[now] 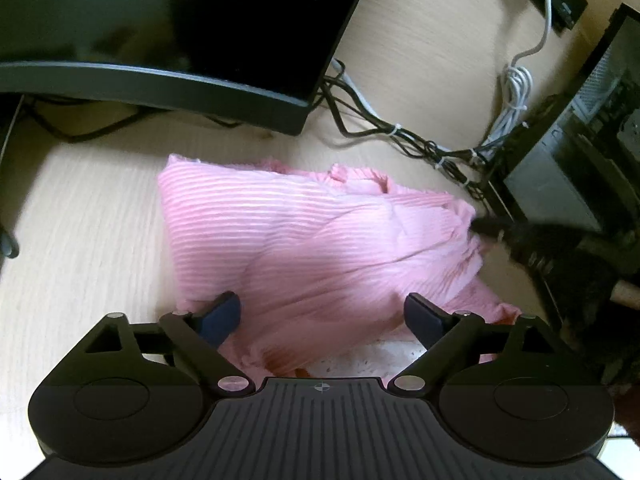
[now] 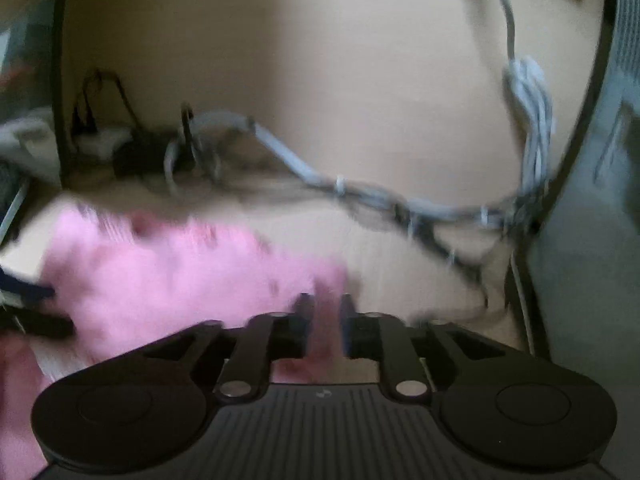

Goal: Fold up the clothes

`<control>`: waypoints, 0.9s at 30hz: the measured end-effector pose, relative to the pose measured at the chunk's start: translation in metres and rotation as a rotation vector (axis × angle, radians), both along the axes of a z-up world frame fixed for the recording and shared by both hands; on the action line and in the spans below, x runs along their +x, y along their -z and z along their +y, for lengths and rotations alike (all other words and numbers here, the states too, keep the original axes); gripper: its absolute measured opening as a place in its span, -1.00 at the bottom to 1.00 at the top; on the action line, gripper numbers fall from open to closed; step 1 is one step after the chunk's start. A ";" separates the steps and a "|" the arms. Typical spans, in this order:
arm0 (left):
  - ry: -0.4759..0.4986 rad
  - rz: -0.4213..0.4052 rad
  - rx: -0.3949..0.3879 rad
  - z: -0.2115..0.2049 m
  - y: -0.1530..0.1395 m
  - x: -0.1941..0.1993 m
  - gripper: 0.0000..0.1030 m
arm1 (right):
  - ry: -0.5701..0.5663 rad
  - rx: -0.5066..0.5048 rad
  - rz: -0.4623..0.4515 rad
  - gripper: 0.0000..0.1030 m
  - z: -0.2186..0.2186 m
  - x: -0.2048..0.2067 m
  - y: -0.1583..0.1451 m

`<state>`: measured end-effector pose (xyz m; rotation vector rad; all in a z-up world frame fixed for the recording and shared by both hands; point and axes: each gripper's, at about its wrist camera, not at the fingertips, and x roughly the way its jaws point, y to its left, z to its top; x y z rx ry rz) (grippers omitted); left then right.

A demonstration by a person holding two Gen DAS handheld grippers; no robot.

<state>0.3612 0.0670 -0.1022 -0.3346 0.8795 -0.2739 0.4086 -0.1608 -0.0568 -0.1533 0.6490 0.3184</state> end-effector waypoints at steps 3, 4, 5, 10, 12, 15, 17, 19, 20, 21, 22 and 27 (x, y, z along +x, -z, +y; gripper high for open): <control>-0.016 0.002 -0.003 0.001 -0.002 -0.002 0.82 | -0.036 0.090 0.010 -0.15 0.011 0.017 -0.009; -0.025 0.002 -0.009 0.003 -0.005 -0.004 0.82 | -0.052 0.095 0.023 -0.15 0.019 0.025 -0.006; -0.033 0.000 -0.017 0.005 -0.010 -0.009 0.82 | -0.069 0.093 0.035 -0.15 0.027 0.033 -0.001; -0.075 -0.036 -0.029 0.028 -0.037 -0.040 0.83 | -0.089 0.039 0.125 -0.15 0.050 0.070 0.034; -0.115 -0.044 -0.034 0.046 -0.046 -0.054 0.85 | -0.086 0.063 0.161 -0.15 0.047 0.078 0.041; -0.206 -0.028 -0.071 0.079 -0.052 -0.072 0.85 | -0.106 0.075 0.171 -0.86 0.044 0.077 0.039; -0.261 -0.009 -0.102 0.101 -0.050 -0.081 0.85 | -0.123 0.084 0.144 -0.86 0.043 0.067 0.027; -0.301 0.011 -0.138 0.119 -0.047 -0.086 0.85 | -0.152 0.088 0.098 -0.86 0.038 0.042 0.005; -0.309 0.013 -0.160 0.126 -0.046 -0.087 0.85 | -0.168 0.092 0.074 -0.87 0.035 0.026 -0.008; -0.318 0.015 -0.182 0.134 -0.045 -0.089 0.85 | -0.183 0.097 0.050 -0.87 0.031 0.010 -0.021; -0.316 0.013 -0.199 0.138 -0.046 -0.088 0.85 | -0.190 0.106 0.042 -0.87 0.026 -0.009 -0.033; -0.211 -0.020 -0.240 0.126 -0.054 -0.068 0.88 | -0.193 0.119 0.076 -0.87 0.004 -0.105 -0.062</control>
